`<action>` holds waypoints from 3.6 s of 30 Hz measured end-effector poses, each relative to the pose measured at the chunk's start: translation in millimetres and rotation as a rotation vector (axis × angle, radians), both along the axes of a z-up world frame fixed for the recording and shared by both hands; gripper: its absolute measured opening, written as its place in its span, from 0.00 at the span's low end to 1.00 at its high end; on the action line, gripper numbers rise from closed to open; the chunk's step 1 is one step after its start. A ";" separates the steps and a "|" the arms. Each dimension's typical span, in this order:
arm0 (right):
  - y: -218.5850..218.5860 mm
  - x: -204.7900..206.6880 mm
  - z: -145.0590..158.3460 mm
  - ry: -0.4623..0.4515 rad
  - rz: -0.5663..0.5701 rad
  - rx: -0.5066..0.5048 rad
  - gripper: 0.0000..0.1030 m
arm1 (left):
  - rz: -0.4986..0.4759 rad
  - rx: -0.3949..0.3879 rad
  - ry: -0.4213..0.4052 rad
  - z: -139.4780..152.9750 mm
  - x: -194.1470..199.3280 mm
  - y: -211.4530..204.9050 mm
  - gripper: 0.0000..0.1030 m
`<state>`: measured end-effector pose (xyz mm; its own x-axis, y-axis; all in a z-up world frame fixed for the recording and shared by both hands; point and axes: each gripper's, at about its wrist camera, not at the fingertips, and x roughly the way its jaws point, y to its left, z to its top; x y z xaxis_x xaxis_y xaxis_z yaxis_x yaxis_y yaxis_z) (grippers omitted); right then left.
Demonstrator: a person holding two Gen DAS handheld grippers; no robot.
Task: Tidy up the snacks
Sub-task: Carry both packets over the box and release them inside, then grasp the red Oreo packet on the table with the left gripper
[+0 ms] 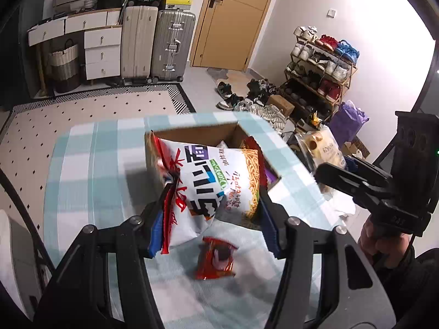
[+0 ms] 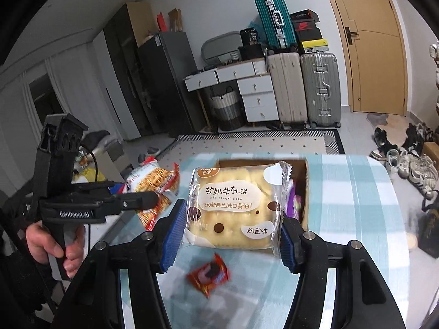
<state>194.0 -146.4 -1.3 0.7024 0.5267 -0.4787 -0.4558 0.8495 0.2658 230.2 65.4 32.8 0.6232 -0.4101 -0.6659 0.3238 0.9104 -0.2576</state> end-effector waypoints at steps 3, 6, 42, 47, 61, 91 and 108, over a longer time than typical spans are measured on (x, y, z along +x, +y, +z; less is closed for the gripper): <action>3.4 12.3 18.8 -0.027 0.002 0.007 0.58 | -0.005 0.002 -0.011 19.2 13.2 -5.4 0.53; 7.9 22.6 34.8 -0.059 0.014 0.004 0.58 | -0.009 0.002 -0.018 38.8 26.8 -12.0 0.53; -17.5 139.7 -24.2 0.050 -0.119 -0.018 0.83 | 0.059 0.128 0.171 -67.4 142.4 -41.2 0.84; -25.6 119.9 -16.1 0.044 -0.126 0.000 0.84 | 0.094 0.170 0.115 -56.8 113.1 -40.0 0.86; -28.5 54.8 -12.5 0.010 -0.123 0.025 0.98 | 0.127 0.174 0.051 -62.2 37.9 -43.6 0.99; -51.3 -32.1 -96.7 0.034 -0.218 -0.016 0.99 | 0.064 0.209 0.199 -194.8 -0.4 -61.8 0.74; -51.9 -26.1 -100.9 0.055 -0.212 0.003 0.99 | 0.012 0.143 0.158 -180.2 -8.7 -61.0 0.41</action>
